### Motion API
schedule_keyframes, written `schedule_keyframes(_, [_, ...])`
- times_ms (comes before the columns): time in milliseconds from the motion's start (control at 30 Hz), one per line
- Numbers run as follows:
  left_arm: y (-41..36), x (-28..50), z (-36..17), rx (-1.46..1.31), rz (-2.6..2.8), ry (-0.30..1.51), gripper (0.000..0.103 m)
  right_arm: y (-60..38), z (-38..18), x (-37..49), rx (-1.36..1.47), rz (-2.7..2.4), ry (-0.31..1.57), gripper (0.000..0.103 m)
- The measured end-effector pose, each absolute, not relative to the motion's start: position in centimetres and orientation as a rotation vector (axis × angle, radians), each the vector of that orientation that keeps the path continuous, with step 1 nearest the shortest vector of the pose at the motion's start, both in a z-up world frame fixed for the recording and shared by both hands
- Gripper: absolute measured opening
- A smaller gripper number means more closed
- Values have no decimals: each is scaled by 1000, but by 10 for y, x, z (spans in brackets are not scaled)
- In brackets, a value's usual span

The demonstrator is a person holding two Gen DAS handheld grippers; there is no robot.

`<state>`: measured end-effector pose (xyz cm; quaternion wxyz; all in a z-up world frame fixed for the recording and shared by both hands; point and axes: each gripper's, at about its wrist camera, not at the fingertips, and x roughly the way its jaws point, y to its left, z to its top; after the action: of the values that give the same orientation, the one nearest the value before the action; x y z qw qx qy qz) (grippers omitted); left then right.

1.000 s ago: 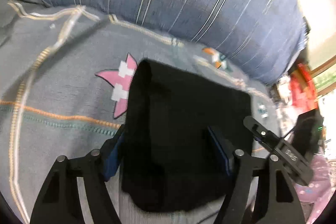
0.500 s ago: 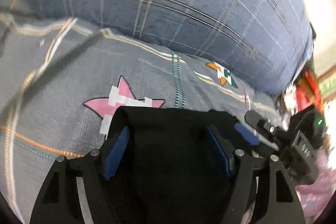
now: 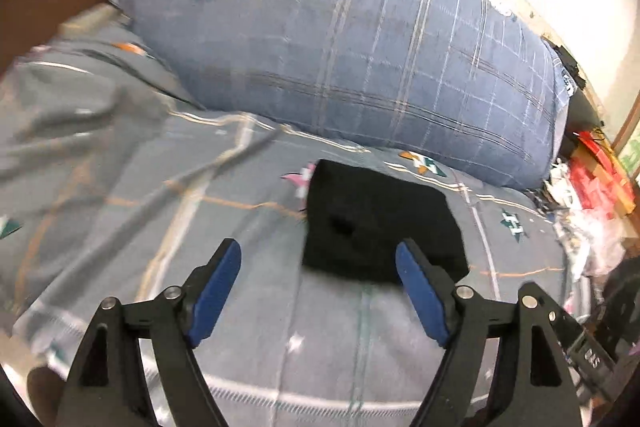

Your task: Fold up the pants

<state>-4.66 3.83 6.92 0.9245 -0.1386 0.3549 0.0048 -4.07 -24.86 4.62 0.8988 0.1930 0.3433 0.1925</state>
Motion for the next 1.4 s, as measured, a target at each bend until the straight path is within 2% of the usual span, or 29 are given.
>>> schedule_keyframes(233, [38,-109,68,-270,121,706,80,-228,40,-110,331,339,688,87])
schedule_keyframes(567, [22,-150,97,-156,191,572,81,-198,39,-141,218,349,714,88])
schedule_keyframes(633, [20,-162,106,-136,222,510,89,-196,43,-144,216,343,713,88])
schedule_keyframes(700, [17,-178,115,-114,268,421,101,-196,51,-151,210,341,694,88])
schedule_keyframes(900, [1,-211,133,-35,328,226,103,-190,71,-172,146,310,612,91])
schedule_keyframes(1033, [-7,-216,134,-7,280,254,103,-183,77,-179,128,321,596,92])
schedule_keyframes(1167, [-9,-207,126,-43,185,359,103,-180,77,-182,107,321,597,94])
schedule_keyframes(1400, [-16,-192,107,-32,180,469,103,-180,60,-175,117,314,668,94])
